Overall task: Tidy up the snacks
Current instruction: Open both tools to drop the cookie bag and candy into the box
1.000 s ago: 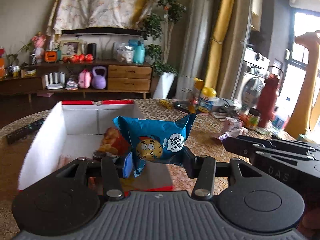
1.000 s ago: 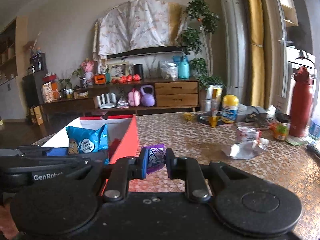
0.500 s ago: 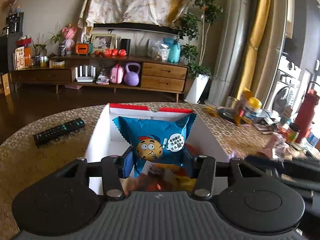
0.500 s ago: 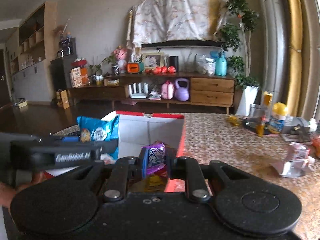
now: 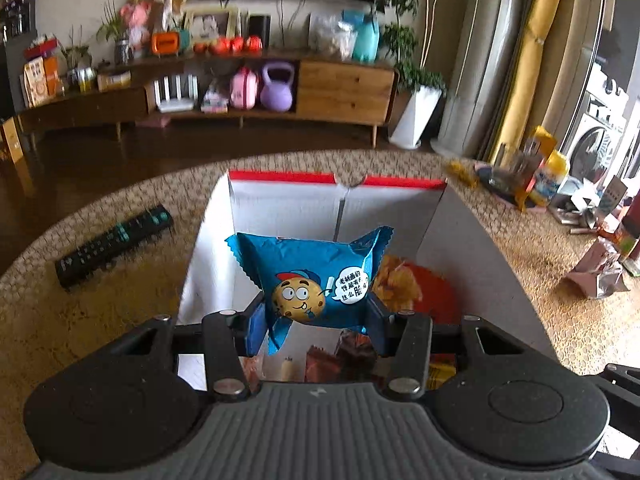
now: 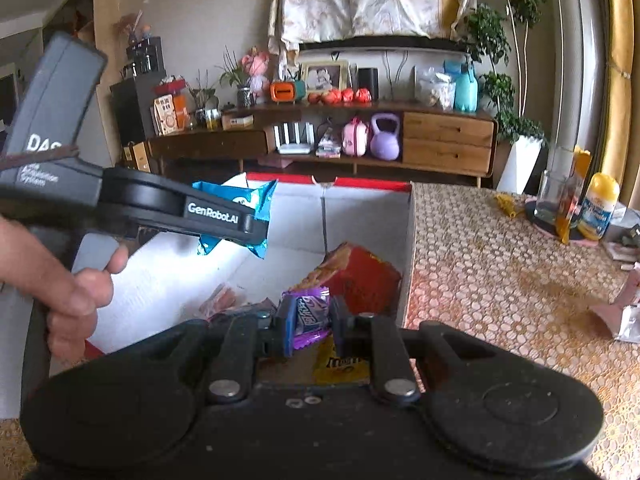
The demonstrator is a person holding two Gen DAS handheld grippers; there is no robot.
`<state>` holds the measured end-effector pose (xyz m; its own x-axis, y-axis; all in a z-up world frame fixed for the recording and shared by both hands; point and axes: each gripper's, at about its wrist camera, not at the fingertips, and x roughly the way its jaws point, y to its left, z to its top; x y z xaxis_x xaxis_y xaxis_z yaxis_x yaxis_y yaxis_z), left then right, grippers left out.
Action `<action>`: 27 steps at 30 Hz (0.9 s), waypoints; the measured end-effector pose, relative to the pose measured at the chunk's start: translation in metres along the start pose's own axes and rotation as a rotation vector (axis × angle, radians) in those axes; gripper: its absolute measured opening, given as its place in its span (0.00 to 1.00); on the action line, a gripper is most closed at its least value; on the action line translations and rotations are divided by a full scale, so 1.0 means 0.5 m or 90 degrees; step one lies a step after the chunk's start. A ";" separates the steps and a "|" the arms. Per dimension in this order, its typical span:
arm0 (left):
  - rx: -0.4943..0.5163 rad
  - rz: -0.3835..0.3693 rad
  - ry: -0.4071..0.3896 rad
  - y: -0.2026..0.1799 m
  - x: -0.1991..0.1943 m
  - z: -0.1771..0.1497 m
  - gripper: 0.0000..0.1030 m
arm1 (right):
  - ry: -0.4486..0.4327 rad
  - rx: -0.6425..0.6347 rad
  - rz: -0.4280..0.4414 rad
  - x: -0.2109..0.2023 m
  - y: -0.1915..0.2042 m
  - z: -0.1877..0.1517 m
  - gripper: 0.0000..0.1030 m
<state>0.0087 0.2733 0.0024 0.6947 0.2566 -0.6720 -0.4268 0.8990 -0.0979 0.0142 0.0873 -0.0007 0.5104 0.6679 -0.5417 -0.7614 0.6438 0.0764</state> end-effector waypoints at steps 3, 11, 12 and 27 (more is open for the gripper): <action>-0.005 0.003 0.011 -0.001 0.010 -0.003 0.48 | 0.008 0.004 -0.001 0.007 -0.001 -0.006 0.17; -0.010 0.002 0.005 -0.001 0.006 0.000 0.50 | 0.008 0.003 0.002 0.008 0.000 -0.008 0.17; -0.008 0.004 0.002 -0.002 0.007 0.001 0.50 | 0.006 -0.002 0.002 0.007 0.003 -0.008 0.17; -0.019 0.010 -0.024 -0.021 -0.047 -0.005 0.66 | -0.017 -0.020 -0.020 -0.028 0.003 -0.004 0.31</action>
<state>-0.0048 0.2570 0.0175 0.7085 0.2849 -0.6457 -0.4550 0.8838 -0.1093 0.0051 0.0782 0.0052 0.5436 0.6577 -0.5214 -0.7569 0.6526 0.0342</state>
